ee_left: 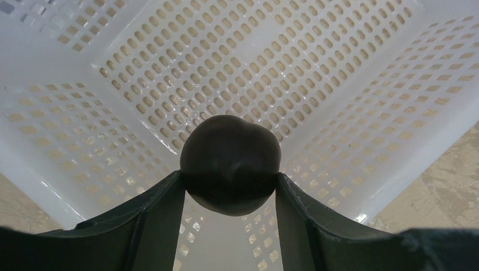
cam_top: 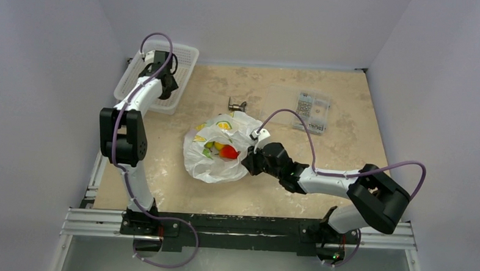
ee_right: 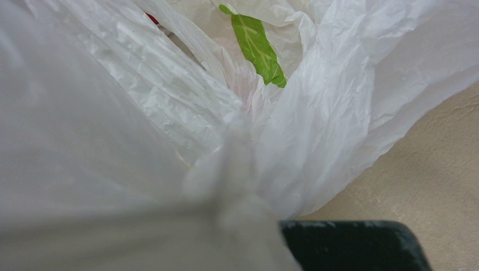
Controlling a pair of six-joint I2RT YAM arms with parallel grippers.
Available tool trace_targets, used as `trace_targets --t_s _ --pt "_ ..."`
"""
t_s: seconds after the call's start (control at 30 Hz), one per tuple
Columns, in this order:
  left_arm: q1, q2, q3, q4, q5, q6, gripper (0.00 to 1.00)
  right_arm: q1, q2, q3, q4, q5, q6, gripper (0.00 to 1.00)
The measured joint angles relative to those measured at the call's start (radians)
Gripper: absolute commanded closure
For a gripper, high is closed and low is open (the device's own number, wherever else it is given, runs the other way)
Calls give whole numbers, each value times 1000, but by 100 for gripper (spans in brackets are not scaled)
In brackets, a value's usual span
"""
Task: Take the fake fruits out of the plastic bag
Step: Place the fake fruit in the bin, then take out the fake fruit from the plastic bag.
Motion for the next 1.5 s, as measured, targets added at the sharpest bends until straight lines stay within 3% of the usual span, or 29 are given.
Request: trace_targets --t_s 0.23,0.3,0.47,0.57,0.7,0.87,1.07,1.23,1.33,1.5 --pt "18 20 22 -80 50 -45 12 0 0 0 2 -3 0 100" --pt "25 20 35 -107 65 -55 0 0 0 0 2 -3 0 100" --pt "32 -5 48 -157 95 -57 0 0 0 0 3 -3 -1 100" --pt "32 -75 26 -178 128 -50 5 0 0 0 4 -2 -2 100" --pt "33 -301 -95 -172 256 -41 20 0 -1 0 4 0 -4 100" --pt "-18 -665 -334 -86 460 -43 21 0 -6 0 4 2 -3 100" --pt "-317 -1004 -618 45 513 -42 24 0 -18 0 12 1 -3 100" --pt "-560 -1236 -887 200 437 -50 32 0 -31 -1 13 2 -3 100" --pt "-718 -1237 -962 269 359 -47 38 0 -37 -1 19 1 -2 100" --pt "-918 -1068 -969 346 199 -18 59 0 -38 -1 19 2 0 100"
